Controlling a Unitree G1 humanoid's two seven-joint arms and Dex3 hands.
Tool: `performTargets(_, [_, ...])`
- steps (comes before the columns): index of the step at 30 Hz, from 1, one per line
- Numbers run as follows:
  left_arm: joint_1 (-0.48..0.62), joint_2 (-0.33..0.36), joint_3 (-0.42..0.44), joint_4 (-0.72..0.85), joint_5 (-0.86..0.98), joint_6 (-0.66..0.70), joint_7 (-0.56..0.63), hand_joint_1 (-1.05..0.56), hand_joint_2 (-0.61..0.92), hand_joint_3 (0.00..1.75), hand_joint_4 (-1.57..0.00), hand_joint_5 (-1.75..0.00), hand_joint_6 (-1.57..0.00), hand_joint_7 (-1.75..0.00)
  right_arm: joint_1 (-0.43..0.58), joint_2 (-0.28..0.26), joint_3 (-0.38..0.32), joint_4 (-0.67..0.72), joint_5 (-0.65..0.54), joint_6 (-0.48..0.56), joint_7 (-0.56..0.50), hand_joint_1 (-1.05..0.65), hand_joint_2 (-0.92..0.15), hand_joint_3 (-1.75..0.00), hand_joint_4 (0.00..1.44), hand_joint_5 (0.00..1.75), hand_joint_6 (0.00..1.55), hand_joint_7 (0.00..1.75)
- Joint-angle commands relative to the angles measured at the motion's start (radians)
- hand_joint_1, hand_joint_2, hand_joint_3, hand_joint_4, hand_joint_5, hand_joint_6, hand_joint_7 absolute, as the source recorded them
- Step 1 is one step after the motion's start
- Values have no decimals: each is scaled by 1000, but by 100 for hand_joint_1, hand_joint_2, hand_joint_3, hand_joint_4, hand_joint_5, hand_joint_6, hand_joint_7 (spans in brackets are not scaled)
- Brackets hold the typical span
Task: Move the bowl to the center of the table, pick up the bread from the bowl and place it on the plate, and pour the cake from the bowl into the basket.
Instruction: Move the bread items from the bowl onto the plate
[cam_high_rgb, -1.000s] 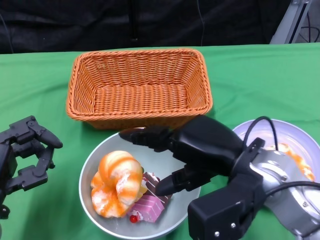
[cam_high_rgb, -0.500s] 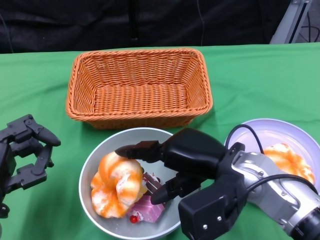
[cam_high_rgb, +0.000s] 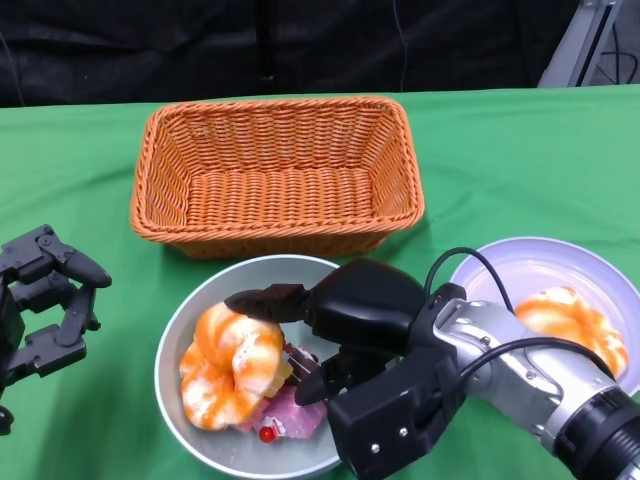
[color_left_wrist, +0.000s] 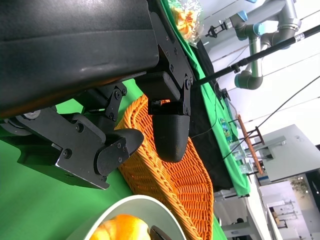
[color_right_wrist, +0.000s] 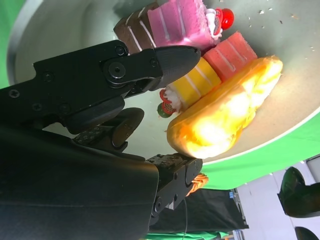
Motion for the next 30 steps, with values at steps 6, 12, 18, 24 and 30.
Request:
performTargets(6, [-4,12,8,-6,4,-22,17,4,64,104,-78,-163,-77,-131,1,-6,11,17,-12,-26,-58,-77,-92,-26,65,0,23,0])
performTargets(12, [-10,12,10,5,-12,-16,6,5,66,102,-77,-164,-76,-131,29,-20,8,-13,-30,-32,-120,-73,-92,-23,66,1,24,0])
performTargets(18, [-9,15,9,6,-7,-16,11,5,66,102,-78,-165,-75,-133,50,-25,5,-26,-46,-45,-185,-73,-92,-22,65,0,22,0])
performTargets(24, [-11,14,9,7,-8,-18,9,5,65,103,-78,-165,-75,-134,64,-31,1,-37,-50,-49,-220,-75,-92,-25,63,1,24,1])
performTargets(30, [-11,14,9,7,-8,-18,9,5,65,103,-79,-164,-75,-134,63,-32,5,-37,-49,-48,-225,-75,-92,-24,63,1,24,1])
